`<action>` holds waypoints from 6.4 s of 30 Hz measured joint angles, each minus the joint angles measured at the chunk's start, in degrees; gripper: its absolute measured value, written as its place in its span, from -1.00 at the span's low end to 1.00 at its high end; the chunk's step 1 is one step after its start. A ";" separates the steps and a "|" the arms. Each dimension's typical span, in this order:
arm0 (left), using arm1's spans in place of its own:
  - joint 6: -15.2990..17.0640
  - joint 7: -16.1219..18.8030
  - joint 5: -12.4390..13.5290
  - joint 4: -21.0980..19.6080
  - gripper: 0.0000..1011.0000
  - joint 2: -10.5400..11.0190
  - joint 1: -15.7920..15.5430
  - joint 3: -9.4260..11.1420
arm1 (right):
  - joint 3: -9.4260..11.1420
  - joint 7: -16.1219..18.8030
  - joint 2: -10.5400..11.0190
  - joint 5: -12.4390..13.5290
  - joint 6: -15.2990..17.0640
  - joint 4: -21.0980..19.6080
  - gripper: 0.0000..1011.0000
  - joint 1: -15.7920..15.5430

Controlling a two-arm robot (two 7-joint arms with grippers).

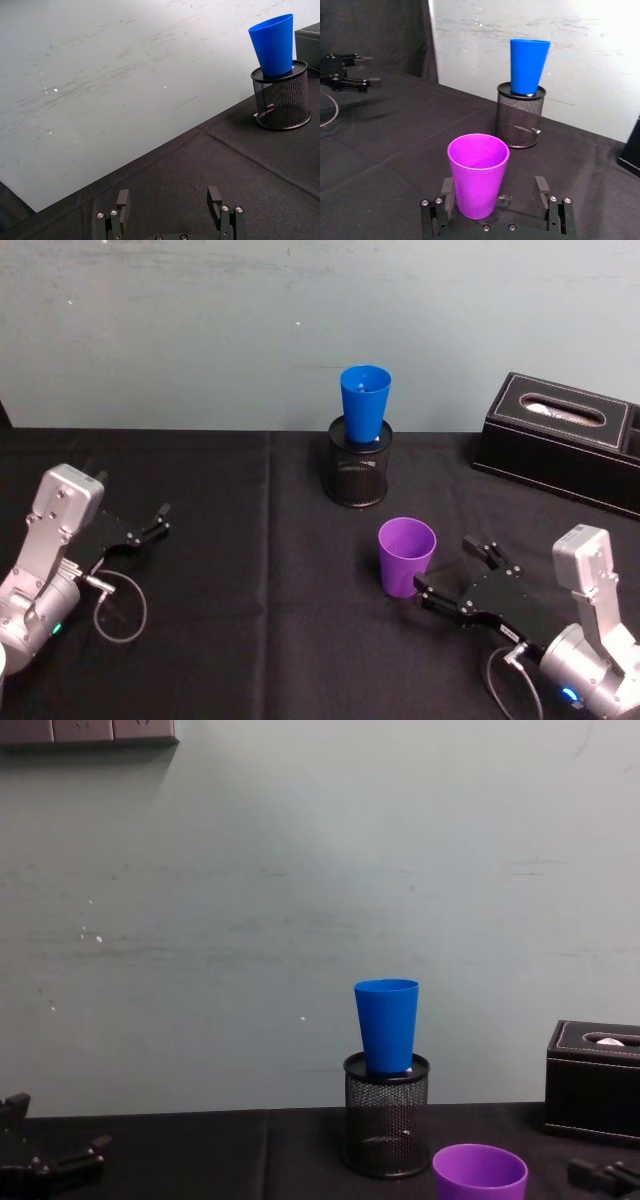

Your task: Pick up one cup with a gripper and tap it against the other cup.

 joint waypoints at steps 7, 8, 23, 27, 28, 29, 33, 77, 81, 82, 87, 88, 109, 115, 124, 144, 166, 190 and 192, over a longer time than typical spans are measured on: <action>0.00 0.00 0.00 0.00 1.00 0.00 0.00 0.00 | -0.02 0.81 -1.55 -0.65 0.32 0.70 0.98 0.42; 0.00 0.00 0.00 0.00 1.00 0.00 0.00 0.00 | 0.03 0.98 -1.82 -0.72 0.35 0.89 0.98 0.49; 0.00 0.00 0.00 0.00 1.00 0.00 0.00 0.00 | 0.86 2.23 -3.06 -0.04 0.64 1.59 0.98 0.53; 0.00 0.00 0.00 0.00 1.00 0.00 0.00 0.00 | 0.83 2.22 -3.02 -0.06 0.64 1.55 0.98 0.53; 0.00 0.00 0.00 0.00 1.00 0.00 0.00 0.00 | 0.82 2.21 -3.00 -0.07 0.63 1.54 0.98 0.53; 0.00 0.00 0.00 0.00 1.00 0.00 -0.01 0.00 | 0.82 2.21 -3.00 -0.07 0.63 1.54 0.98 0.53; 0.00 0.00 0.00 0.00 1.00 0.00 0.00 0.00 | 0.80 2.17 -2.97 -0.08 0.61 1.52 0.98 0.53; 0.00 0.00 0.00 0.00 1.00 0.00 0.00 -0.01 | 1.98 9.98 -9.04 -0.23 -2.42 11.82 0.98 6.84; 0.00 0.00 0.00 0.00 1.00 0.00 0.00 0.00 | 1.80 10.39 -9.44 -0.32 -2.66 12.75 0.98 7.43; 0.00 0.00 0.00 0.00 1.00 0.00 -0.01 0.00 | 1.78 10.43 -9.53 -0.34 -2.73 12.98 0.98 7.56; 0.00 0.00 0.00 0.00 1.00 0.00 0.00 0.00 | 1.71 10.66 -10.00 -0.41 -3.26 13.99 0.98 8.13; 0.00 0.00 0.00 0.00 1.00 0.00 0.00 0.00 | 1.71 10.66 -9.99 -0.41 -3.26 13.97 0.98 8.12; 0.00 0.00 0.00 0.00 1.00 0.00 0.00 0.00 | 1.68 10.65 -9.86 -0.41 -3.06 13.72 0.76 8.00; 0.00 0.00 0.00 0.00 1.00 0.00 0.00 0.00 | 1.68 10.64 -9.84 -0.41 -3.03 13.69 0.56 7.97; 0.00 0.00 0.00 0.00 1.00 0.00 0.00 0.00 | 1.68 10.62 -9.84 -0.41 -2.98 13.66 0.46 7.97; 0.00 0.00 0.00 0.00 1.00 0.00 0.00 0.00 | 1.68 10.56 -9.84 -0.41 -2.98 13.66 0.45 7.97; 0.00 0.00 0.00 0.00 1.00 0.00 0.00 0.00 | 3.10 5.64 -8.85 -1.02 1.31 4.70 0.45 5.93; 0.00 0.00 0.00 0.00 1.00 0.00 0.00 0.00 | 7.78 0.43 -9.47 -2.32 4.91 -3.85 0.45 6.18; 0.00 0.00 0.00 0.00 1.00 0.00 0.00 0.00 | 8.00 0.45 -9.47 -2.26 4.76 -4.41 0.45 6.17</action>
